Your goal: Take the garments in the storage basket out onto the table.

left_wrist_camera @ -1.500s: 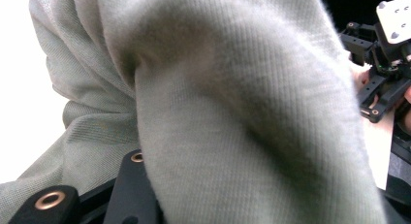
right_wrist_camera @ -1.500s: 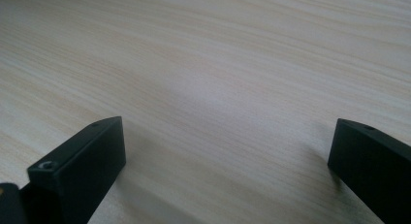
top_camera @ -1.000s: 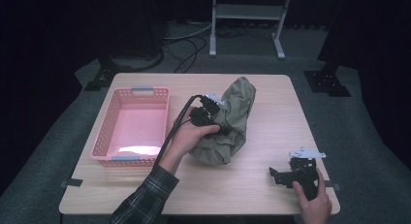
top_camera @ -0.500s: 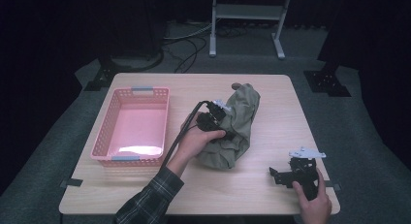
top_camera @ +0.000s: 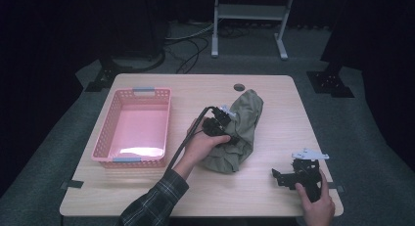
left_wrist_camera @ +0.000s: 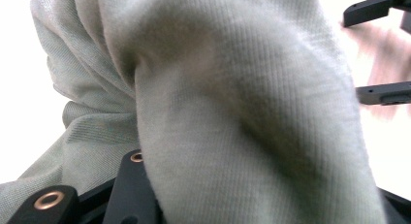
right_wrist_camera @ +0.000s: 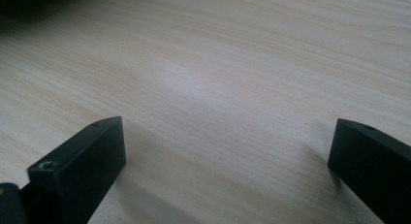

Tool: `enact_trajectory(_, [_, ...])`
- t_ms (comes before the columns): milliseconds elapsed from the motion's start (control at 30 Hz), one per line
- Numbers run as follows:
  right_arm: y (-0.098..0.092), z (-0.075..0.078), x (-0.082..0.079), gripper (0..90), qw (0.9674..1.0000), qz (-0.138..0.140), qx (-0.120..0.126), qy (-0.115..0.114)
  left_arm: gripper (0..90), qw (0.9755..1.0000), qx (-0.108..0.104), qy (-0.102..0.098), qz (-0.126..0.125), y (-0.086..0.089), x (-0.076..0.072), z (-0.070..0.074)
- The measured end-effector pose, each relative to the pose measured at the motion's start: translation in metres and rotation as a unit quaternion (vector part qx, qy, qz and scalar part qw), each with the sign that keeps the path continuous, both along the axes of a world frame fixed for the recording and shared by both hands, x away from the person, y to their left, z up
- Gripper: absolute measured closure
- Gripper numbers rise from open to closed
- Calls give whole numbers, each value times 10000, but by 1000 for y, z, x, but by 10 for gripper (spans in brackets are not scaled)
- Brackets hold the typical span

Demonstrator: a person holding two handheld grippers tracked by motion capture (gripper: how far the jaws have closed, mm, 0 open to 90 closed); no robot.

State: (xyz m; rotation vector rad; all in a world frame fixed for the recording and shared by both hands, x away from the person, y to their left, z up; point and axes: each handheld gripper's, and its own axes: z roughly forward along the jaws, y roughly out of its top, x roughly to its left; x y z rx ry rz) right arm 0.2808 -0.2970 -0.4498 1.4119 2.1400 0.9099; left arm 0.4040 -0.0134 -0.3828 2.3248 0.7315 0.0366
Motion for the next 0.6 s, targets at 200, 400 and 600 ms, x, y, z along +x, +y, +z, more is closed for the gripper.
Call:
enact_trajectory(200, [0,0,0,0,10000,0,-1,-1,538,9999,99,-80,59,-4,2,-8])
enact_trajectory(400, [0,0,0,0,10000,0,0,0,534,9997,230,-120,25,-13,2,-17])
enact_trajectory(600, [0,0,0,0,10000,0,0,0,522,9993,302,-207,-16,-18,1,-20])
